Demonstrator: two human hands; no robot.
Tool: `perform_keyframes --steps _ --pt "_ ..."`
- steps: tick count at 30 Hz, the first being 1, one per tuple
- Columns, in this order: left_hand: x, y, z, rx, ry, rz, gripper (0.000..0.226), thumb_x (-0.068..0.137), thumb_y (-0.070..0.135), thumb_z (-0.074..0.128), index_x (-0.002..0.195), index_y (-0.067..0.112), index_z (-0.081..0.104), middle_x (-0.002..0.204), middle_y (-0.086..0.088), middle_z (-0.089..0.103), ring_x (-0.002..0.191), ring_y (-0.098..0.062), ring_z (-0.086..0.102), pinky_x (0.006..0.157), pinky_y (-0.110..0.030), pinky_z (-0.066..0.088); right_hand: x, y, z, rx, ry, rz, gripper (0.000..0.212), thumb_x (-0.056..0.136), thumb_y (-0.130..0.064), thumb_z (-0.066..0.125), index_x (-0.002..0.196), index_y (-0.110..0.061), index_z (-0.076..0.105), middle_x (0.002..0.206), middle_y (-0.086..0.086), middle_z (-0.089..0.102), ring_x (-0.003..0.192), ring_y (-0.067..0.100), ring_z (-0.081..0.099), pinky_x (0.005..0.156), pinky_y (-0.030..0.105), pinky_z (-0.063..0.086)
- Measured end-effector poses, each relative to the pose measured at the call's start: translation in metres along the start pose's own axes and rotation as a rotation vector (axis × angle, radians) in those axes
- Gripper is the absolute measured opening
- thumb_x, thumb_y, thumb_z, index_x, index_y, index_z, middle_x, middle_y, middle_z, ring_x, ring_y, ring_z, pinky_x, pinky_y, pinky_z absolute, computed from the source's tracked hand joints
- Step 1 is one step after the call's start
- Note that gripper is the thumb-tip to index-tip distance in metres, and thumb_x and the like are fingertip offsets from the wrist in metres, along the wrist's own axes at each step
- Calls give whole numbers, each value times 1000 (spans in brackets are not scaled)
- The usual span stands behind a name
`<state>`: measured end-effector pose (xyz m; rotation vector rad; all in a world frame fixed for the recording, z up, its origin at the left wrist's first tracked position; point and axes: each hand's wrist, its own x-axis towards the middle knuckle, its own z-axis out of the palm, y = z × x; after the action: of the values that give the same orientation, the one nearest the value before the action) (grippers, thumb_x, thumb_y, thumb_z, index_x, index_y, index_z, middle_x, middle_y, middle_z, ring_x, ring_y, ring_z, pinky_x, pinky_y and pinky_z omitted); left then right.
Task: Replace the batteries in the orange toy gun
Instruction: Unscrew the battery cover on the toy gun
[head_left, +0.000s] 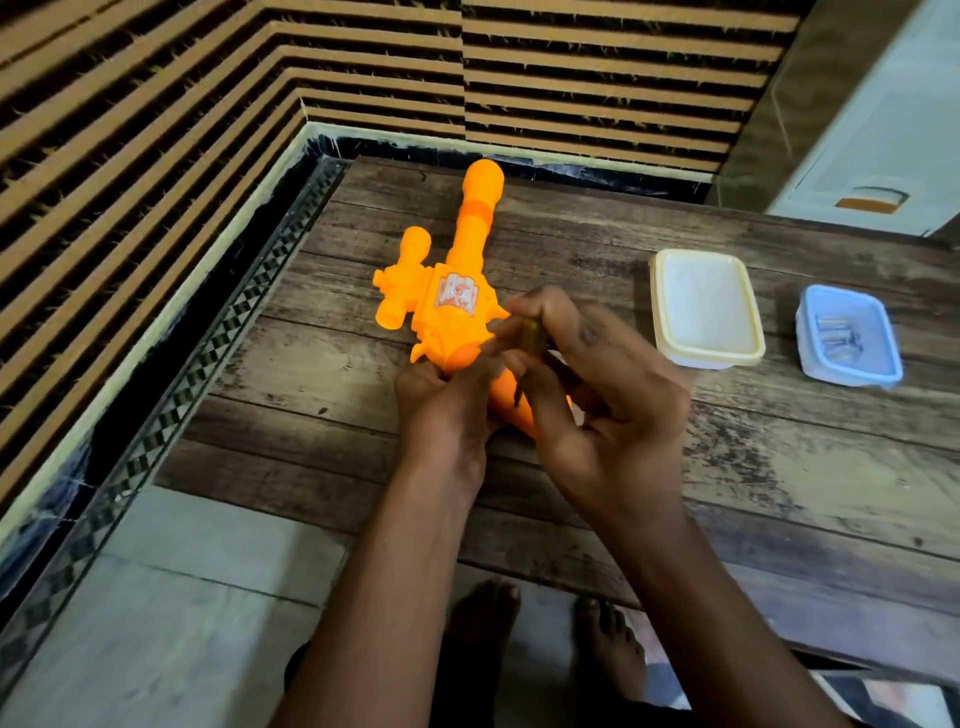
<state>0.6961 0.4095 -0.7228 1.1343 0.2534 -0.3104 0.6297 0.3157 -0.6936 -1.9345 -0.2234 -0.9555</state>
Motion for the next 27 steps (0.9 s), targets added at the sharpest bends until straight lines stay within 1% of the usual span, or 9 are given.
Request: perform_keyframes --steps 3,5,10,12,15,18,20,23,27 --pt "0 2 2 -6 26 -26 19 88 -9 64 103 -2 74 98 -19 77 84 -28 74 72 -48 63 -1 5 -4 -51 96 16 27 89 9 79 113 1 75 98 16 66 89 19 71 70 33 55" --pt "0 3 3 -12 39 -49 28 89 -8 66 117 -7 69 108 -22 75 89 -30 73 77 -52 61 -3 8 -7 -25 115 48 25 90 10 76 114 1 75 99 15 68 88 27 74 70 42 58" --pt "-5 7 1 -29 -3 -37 19 73 -11 69 87 3 68 69 -8 69 60 -18 66 51 -32 58 -2 2 -3 60 -60 57 35 86 25 68 114 4 75 102 3 76 94 12 74 80 33 58" --pt "-6 8 1 -36 -18 -33 25 70 -8 72 91 4 67 72 -9 68 64 -21 67 52 -33 58 0 3 -5 116 -85 82 39 85 30 63 114 6 73 104 11 77 99 21 76 83 43 60" --pt "-4 6 2 -32 -11 -31 18 89 -9 65 100 4 67 71 -6 73 65 -20 70 55 -35 60 2 7 -7 179 -46 105 31 89 26 64 112 7 72 108 17 72 102 31 75 83 53 59" --pt "-3 5 2 -3 19 -33 14 91 -9 63 96 3 68 68 -3 74 60 -15 71 52 -32 58 1 7 -6 73 23 29 20 91 13 72 111 9 74 104 22 62 96 35 70 77 47 57" --pt "-2 5 3 2 24 -52 18 90 -8 64 106 0 69 78 -8 76 69 -19 74 57 -38 62 1 8 -6 15 59 27 20 93 9 73 112 6 75 98 20 64 91 31 70 73 43 55" --pt "2 5 3 2 55 -80 24 89 -5 69 112 1 71 98 -17 76 89 -30 74 78 -54 63 2 11 -11 89 53 100 25 95 13 63 115 2 74 99 13 70 95 29 75 78 49 59" --pt "3 5 3 1 80 -101 23 89 -3 71 110 6 71 93 -13 77 85 -26 74 73 -49 64 4 12 -21 98 -6 139 26 94 15 62 112 1 75 102 9 75 100 24 76 84 48 60"
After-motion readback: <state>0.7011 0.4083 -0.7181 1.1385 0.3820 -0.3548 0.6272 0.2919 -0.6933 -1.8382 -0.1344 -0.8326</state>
